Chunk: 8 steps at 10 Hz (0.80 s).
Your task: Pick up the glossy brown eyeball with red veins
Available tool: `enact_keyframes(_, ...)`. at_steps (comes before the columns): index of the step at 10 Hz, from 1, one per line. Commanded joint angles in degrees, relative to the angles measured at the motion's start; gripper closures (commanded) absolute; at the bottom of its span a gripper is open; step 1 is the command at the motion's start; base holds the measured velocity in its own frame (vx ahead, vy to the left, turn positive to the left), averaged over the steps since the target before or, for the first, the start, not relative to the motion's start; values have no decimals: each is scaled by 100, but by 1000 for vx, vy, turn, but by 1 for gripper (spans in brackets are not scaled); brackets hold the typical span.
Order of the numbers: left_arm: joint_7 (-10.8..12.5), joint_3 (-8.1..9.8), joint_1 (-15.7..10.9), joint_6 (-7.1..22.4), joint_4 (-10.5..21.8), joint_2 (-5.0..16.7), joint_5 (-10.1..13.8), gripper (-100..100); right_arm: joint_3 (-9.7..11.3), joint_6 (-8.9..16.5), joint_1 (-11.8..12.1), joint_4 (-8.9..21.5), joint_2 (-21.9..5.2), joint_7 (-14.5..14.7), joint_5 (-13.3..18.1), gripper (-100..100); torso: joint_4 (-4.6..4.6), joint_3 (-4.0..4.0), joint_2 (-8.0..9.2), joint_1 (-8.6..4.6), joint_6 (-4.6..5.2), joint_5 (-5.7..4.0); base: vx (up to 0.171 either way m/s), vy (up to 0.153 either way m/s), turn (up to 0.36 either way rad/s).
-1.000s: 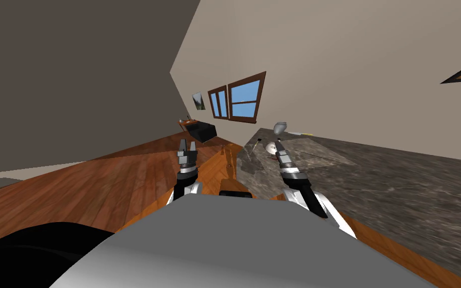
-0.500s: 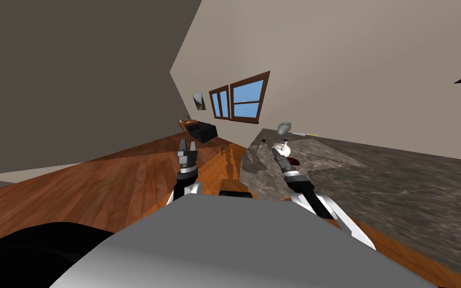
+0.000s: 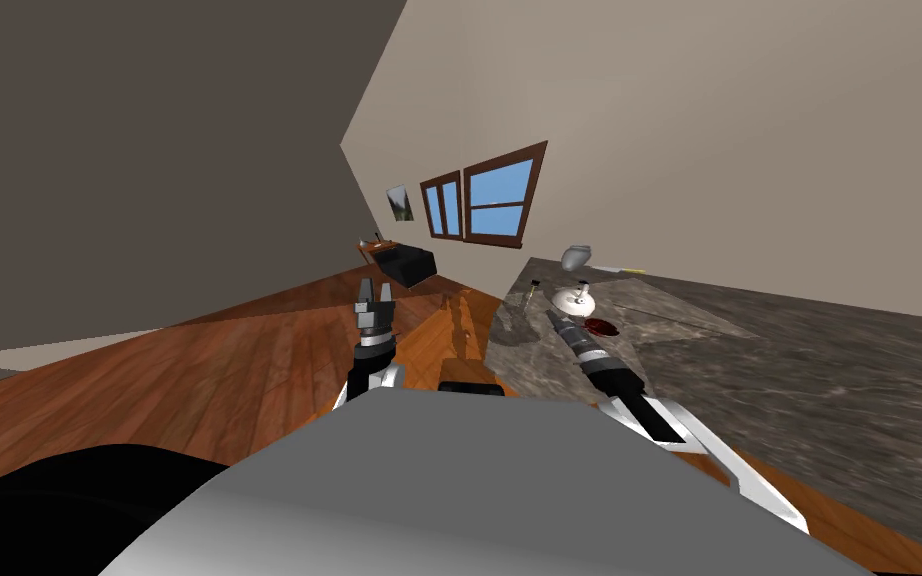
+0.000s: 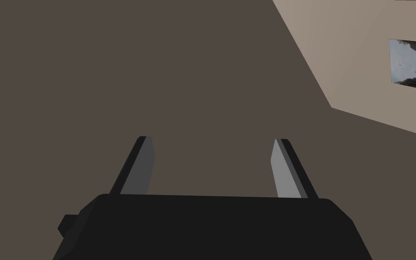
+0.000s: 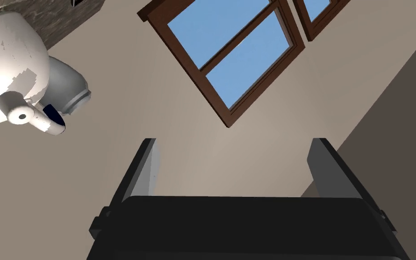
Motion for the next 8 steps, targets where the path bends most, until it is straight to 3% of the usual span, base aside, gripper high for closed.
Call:
enact_keyframes(1, 0, 0, 0, 0, 0, 0, 0, 0, -112, 160, 123, 214, -286, 91, 42, -100, 0, 0, 0, 0, 0, 0, 37, 127, 6)
enact_keyframes(6, 0, 0, 0, 0, 0, 0, 0, 0, -224, 458, 358, 543, -940, 304, 171, -100, 2, 5, 8, -18, 1, -5, 46, 91, -1)
enact_keyframes(7, 0, 1, 0, 0, 0, 1, 0, 0, -277, 597, 481, 715, -1185, 411, 235, -100, 2, 6, 10, -23, 0, -5, 67, 83, 10)
enact_keyframes(8, 0, 1, 0, 0, 0, 1, 0, 0, -277, 597, 481, 715, -1203, 411, 235, -100, 1, 4, 5, -23, 1, -6, 49, 78, 1)
